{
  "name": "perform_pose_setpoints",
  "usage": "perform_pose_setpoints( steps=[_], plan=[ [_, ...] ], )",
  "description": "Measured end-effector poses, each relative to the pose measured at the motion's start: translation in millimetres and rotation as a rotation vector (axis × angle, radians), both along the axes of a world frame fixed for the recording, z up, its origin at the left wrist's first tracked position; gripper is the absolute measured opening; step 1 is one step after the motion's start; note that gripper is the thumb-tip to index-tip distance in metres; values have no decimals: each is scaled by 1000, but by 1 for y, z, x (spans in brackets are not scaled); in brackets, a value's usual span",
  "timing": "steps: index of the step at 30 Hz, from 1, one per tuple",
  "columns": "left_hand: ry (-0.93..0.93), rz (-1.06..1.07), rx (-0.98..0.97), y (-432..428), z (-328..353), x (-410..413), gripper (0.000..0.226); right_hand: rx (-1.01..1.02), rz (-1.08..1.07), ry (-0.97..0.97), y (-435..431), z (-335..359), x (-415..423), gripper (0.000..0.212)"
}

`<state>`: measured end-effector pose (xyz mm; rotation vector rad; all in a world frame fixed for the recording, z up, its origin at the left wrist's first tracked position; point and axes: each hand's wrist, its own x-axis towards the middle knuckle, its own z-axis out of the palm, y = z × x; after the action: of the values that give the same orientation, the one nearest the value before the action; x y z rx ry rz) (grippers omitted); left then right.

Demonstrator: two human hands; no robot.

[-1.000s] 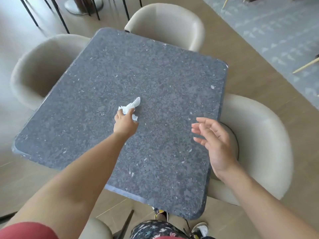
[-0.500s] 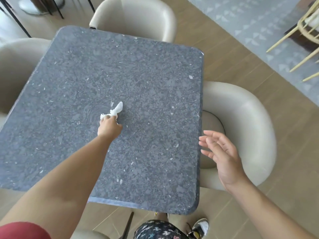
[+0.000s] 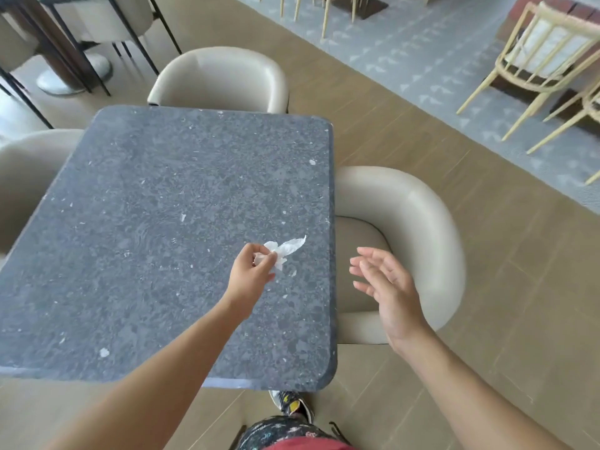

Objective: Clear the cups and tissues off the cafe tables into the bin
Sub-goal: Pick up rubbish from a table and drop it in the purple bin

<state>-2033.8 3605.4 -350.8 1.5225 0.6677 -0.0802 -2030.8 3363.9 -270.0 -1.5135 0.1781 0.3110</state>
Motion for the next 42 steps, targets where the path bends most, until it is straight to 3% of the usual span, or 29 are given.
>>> perform_pose_setpoints(
  steps=[3,10,14,20,32,42],
  plan=[
    [-44,-78,-112,-65,28,-16,3,-2,-60,-11,-40,6,-18,33],
    [-137,-375,-242,-223,81,-62,18,52,-274,-48,-169,16,-83,33],
    [-128,-523,-301,-325,102,-92,28,138,-475,-18,-259,13,-138,13],
    [-138,-877,-425,-473,126,-158,38,243,-773,43,-379,2,-235,35],
    [-30,-1443,-486,-688,144,-287,22,485,-1282,27,-517,9,-415,47],
    [130,-1839,-607,-868,127,-363,27,486,-1731,37,-635,-8,-515,52]
  ],
)
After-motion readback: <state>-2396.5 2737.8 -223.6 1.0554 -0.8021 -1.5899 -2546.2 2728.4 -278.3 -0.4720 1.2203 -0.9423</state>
